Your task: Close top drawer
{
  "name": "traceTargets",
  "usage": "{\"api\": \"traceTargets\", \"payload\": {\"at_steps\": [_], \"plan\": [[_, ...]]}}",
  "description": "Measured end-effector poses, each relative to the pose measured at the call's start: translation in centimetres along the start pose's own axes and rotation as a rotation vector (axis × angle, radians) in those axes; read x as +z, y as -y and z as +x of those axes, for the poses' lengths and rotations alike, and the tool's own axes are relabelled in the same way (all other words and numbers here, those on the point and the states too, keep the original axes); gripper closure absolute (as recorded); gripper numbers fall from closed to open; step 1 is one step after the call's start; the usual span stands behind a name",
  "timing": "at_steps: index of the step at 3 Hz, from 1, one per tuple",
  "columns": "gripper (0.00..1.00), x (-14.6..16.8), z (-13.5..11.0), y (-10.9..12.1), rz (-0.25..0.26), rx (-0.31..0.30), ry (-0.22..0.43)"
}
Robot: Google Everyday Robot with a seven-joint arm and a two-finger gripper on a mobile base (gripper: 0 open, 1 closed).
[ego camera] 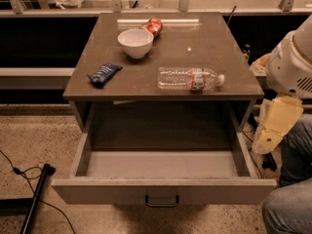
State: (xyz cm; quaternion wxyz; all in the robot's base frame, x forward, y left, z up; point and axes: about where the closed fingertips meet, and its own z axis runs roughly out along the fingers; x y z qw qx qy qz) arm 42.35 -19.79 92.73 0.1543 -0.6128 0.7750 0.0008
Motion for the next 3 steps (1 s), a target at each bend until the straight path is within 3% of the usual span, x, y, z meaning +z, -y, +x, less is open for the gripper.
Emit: {"api": "traceTargets", "payload": {"at_steps": [1, 2, 3], "plan": [[0.0, 0.0, 0.0, 0.0, 0.0, 0.0, 0.0], [0.0, 2.1, -0.6, -0.5, -0.008, -0.004, 0.021], [0.04, 7.1, -2.4, -4.8, -0.023, -0.027, 0.131]]}}
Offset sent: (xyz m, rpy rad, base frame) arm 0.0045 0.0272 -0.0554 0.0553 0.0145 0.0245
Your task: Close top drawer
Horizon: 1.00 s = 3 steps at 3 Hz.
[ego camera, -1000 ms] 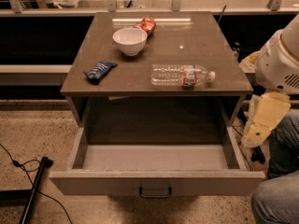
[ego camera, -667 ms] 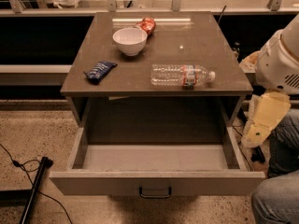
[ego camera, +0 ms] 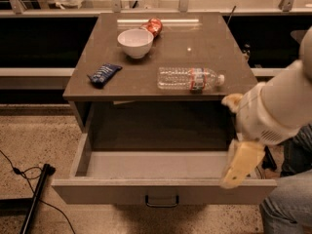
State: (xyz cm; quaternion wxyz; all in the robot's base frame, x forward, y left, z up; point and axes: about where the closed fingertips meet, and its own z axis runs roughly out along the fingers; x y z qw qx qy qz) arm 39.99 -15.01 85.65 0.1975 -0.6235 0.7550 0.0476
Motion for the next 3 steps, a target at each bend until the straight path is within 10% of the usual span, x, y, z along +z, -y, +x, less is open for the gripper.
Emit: {"api": "traceTargets", "payload": {"at_steps": [3], "plan": [[0.73, 10.7, 0.7, -6.3, -0.082, -0.03, 0.248]]}}
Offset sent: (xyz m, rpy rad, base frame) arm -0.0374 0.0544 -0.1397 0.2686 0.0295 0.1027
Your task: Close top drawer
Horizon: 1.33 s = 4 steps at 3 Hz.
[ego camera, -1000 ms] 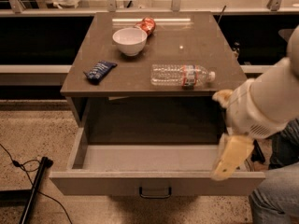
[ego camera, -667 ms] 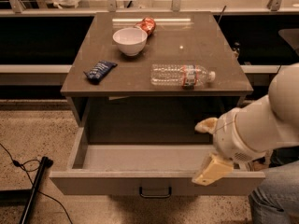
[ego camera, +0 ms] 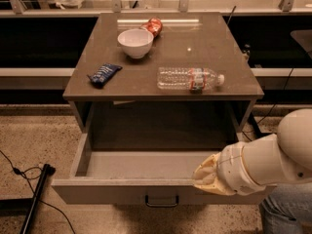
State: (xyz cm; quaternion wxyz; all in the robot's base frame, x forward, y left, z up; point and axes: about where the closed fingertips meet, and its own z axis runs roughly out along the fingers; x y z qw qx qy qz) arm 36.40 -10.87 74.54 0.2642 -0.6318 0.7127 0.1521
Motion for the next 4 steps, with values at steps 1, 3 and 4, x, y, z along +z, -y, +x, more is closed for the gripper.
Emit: {"api": "traceTargets", "payload": {"at_steps": [1, 3, 4], "plan": [[0.96, 0.7, 1.2, -1.7, -0.006, 0.002, 0.042], [1.0, 6.0, 3.6, -4.9, -0.064, 0.027, 0.03], [1.0, 8.8, 5.2, -4.6, -0.045, 0.066, 0.0]]}}
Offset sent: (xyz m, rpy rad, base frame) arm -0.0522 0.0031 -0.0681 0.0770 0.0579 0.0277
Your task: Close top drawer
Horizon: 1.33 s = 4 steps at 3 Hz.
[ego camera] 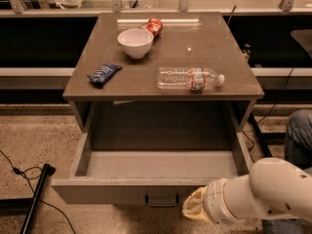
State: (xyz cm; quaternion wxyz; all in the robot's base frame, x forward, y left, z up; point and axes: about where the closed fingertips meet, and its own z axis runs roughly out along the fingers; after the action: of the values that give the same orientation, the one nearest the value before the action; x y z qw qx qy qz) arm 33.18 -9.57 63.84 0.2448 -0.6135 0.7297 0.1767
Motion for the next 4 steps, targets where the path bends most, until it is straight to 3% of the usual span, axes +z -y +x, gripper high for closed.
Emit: {"api": "traceTargets", "payload": {"at_steps": [2, 3, 4], "plan": [[1.0, 2.3, 1.6, 2.9, 0.075, 0.044, -0.032], [1.0, 2.9, 1.6, 6.1, 0.121, 0.036, -0.053], [1.0, 4.3, 0.4, 12.4, 0.186, -0.017, -0.114]]}}
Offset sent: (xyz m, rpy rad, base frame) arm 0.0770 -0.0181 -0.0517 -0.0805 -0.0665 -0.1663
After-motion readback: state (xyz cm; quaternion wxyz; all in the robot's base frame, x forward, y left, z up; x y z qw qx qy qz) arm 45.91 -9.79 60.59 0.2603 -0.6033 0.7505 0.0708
